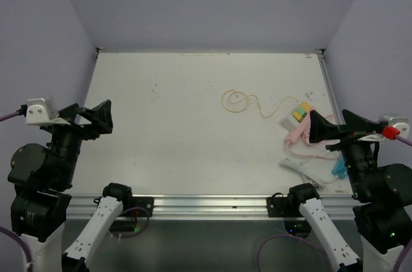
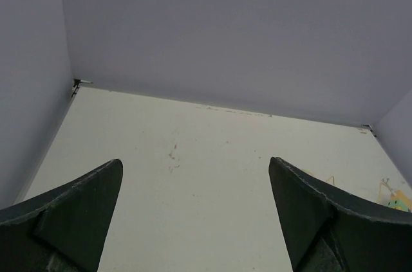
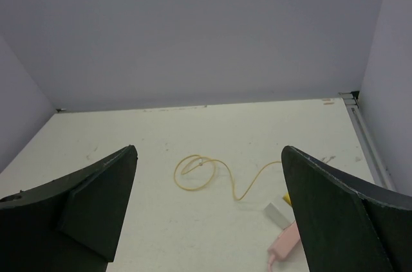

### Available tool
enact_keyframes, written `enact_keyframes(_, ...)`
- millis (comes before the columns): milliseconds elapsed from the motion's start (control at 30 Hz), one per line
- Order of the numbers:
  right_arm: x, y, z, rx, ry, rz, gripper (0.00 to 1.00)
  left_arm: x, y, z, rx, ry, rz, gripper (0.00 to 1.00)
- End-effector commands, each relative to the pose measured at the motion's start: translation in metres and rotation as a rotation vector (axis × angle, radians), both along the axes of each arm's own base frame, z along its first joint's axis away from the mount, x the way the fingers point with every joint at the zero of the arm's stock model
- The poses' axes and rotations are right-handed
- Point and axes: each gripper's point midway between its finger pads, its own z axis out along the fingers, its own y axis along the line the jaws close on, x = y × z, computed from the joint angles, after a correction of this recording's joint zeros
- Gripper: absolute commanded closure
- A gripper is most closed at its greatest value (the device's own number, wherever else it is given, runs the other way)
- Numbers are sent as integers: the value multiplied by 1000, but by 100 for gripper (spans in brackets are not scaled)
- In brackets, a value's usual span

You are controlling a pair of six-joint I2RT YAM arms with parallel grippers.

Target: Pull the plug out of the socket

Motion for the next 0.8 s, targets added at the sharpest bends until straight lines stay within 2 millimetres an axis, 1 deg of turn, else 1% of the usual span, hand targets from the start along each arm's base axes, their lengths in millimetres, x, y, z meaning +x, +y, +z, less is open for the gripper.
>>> enact_keyframes(0, 3, 5, 0, -5, -10, 25, 1, 3, -2, -7, -7, 14, -5, 0)
enact_keyframes(133, 11, 9, -10, 3, 30, 31, 1, 5, -3, -14, -4, 28, -6, 0)
enact_keyframes(233, 21, 9, -23, 5, 96, 14, 1, 7, -3, -19, -3, 40, -5, 0)
enact_keyframes(333, 33, 11, -41, 16, 176, 4, 1, 9, -4, -25, -2, 52, -10, 0)
enact_keyframes(367, 37, 6, -52, 32, 220, -32, 1, 9, -4, -26, 1, 55, -11, 0)
enact_keyframes(400, 46, 1, -67, 49, 289, -84, 1, 10, -5, -26, 0, 56, -16, 0)
enact_keyframes(433, 49, -11, -75, 73, 332, -169, 1, 10, -5, -28, 0, 59, -16, 0)
enact_keyframes(467, 50, -14, -92, 56, 404, -201, 1, 9, -5, -28, 3, 59, -12, 1)
enact_keyframes(500, 59, -16, -106, 42, 473, -236, 1, 10, -5, -31, 7, 66, -14, 0)
enact_keyframes(533, 61, -21, -115, 56, 509, -281, 1, 10, -5, -32, 5, 68, -12, 0)
enact_keyframes(567, 63, -21, -132, 38, 570, -294, 1, 9, -4, -33, 9, 70, -9, 1)
enact_keyframes(667, 72, -18, -163, 44, 669, -318, 1, 10, -3, -36, 13, 77, -6, 0)
enact_keyframes(733, 77, -16, -179, 63, 711, -335, 1, 9, -3, -38, 16, 81, -6, 0)
enact_keyframes(767, 79, -15, -191, 66, 733, -342, 1, 9, -3, -38, 16, 80, -6, 0)
